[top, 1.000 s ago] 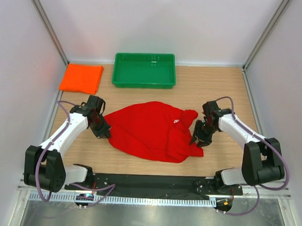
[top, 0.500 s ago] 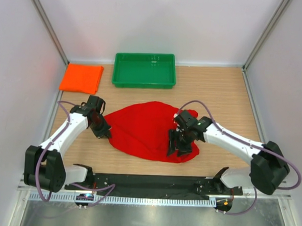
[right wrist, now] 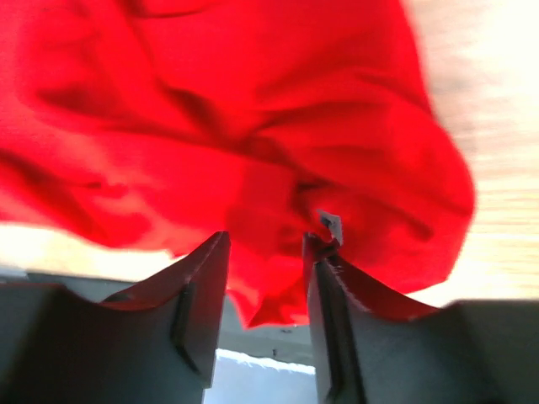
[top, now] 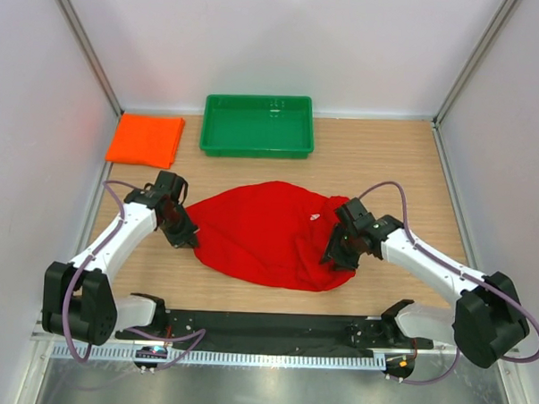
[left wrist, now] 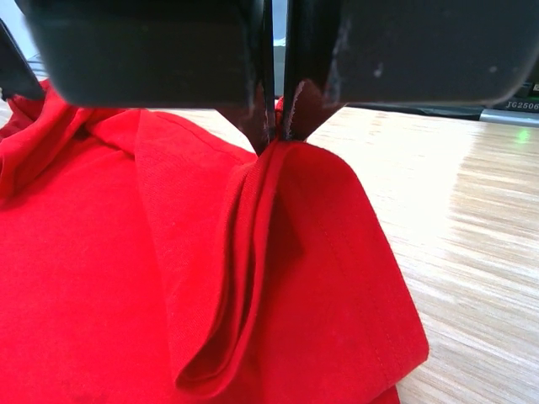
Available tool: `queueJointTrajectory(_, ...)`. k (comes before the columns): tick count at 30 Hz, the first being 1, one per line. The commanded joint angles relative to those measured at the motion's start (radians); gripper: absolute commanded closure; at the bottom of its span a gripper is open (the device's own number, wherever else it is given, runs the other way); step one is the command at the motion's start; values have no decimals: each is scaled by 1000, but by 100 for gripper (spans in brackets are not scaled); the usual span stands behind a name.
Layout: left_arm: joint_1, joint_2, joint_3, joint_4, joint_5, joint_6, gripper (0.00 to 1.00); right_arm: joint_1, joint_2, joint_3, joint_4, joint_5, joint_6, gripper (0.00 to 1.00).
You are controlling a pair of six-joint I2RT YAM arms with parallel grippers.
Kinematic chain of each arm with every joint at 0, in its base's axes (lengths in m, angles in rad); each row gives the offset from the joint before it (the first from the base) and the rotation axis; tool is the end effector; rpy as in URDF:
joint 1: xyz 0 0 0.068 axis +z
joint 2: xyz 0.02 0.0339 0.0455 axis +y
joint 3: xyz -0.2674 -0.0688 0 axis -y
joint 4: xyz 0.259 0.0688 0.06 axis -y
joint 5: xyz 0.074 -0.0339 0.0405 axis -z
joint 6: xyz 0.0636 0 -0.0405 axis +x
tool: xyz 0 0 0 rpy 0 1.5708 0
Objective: Fold and stack the t-shirts
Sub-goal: Flatten the tshirt out
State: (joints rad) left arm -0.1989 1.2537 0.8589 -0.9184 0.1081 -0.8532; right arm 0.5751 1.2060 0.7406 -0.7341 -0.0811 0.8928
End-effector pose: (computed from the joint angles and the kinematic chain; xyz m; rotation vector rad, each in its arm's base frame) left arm 0.2278 -0.0529 0.1906 -0.9299 2.8048 -0.3304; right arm 0.1926 0.1310 0.1727 0.4348 2.8528 0.4499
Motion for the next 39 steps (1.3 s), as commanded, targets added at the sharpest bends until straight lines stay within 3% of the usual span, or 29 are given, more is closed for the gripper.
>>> queueJointTrajectory(1, -2, -27, -8, -13, 24, 23, 100, -21, -25, -56, 82, -17, 92, 51)
queueJointTrajectory(8, -2, -37, -18, -10, 27, 28, 100, -29, 1, -135, 240, -89, 120, 47)
queueJointTrajectory(13, -2, -31, -15, -5, 31, 26, 100, -29, 85, -95, 335, -132, 89, 46)
queueJointTrajectory(20, -2, -23, -18, 7, 31, 20, 100, 61, 168, 103, 225, -97, -97, 53)
queueJointTrajectory(33, -2, 9, -14, 26, 47, 8, 100, 111, 185, 100, 188, 6, -144, 51)
queueJointTrajectory(39, -2, 24, -3, 24, 44, 14, 100, 111, 169, 108, 167, 10, -158, 59)
